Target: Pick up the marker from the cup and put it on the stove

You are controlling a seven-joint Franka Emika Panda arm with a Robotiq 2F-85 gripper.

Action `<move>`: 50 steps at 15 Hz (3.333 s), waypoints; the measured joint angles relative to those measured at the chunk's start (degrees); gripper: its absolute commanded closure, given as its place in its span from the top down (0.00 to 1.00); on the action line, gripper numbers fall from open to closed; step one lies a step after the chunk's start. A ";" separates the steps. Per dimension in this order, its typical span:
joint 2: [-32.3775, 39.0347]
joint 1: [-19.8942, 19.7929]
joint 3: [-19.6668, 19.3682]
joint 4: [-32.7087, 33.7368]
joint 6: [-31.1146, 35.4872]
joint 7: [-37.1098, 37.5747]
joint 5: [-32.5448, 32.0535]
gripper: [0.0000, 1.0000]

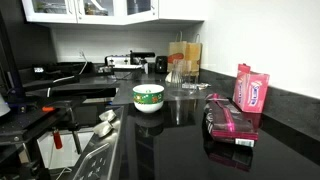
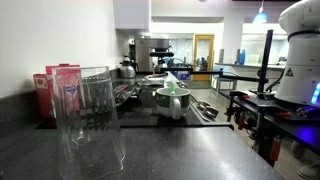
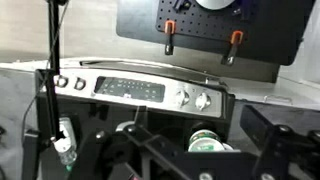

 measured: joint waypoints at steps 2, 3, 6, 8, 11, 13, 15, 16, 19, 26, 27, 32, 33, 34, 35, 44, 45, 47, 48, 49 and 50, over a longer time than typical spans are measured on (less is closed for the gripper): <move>0.00 0.00 0.00 0.00 0.01 0.00 0.00 1.00; 0.00 0.00 0.00 0.00 0.01 0.00 0.00 1.00; 0.00 0.00 0.00 0.00 0.01 0.00 0.00 1.00; 0.00 0.00 0.00 0.00 0.01 0.00 0.00 1.00; 0.00 0.05 -0.06 0.00 0.01 0.03 0.00 1.00; 0.48 0.85 -0.12 -0.17 2.10 0.02 -0.02 1.00; 2.83 2.65 -0.05 -0.53 7.16 -0.58 -0.13 1.00; 5.00 3.60 0.15 -0.78 10.36 -0.83 -0.60 1.00; 14.51 5.42 1.65 -1.01 19.07 -0.83 -2.69 1.00; 40.24 6.58 2.26 3.72 30.45 -9.81 -7.47 1.00; 43.34 6.70 2.38 5.07 30.58 -11.45 -8.56 1.00; 56.23 7.18 4.56 11.71 30.60 -15.75 -12.63 0.93; 58.25 7.34 4.99 12.79 30.60 -15.86 -13.39 0.85; 60.18 7.49 5.32 13.89 30.60 -15.90 -14.13 0.83; 61.87 7.54 5.63 14.84 30.60 -16.02 -14.66 0.76; 75.86 8.27 6.49 24.23 30.14 -17.87 -22.68 0.73; 77.29 8.52 6.52 25.55 30.08 -18.13 -23.12 0.73; 79.87 9.19 6.55 28.07 29.96 -19.00 -23.58 0.68; 81.07 9.52 6.56 29.24 29.91 -19.18 -23.61 0.67; 82.18 9.80 6.57 30.31 29.74 -19.27 -23.61 0.64; 83.17 9.94 6.57 31.15 29.58 -19.38 -23.60 0.62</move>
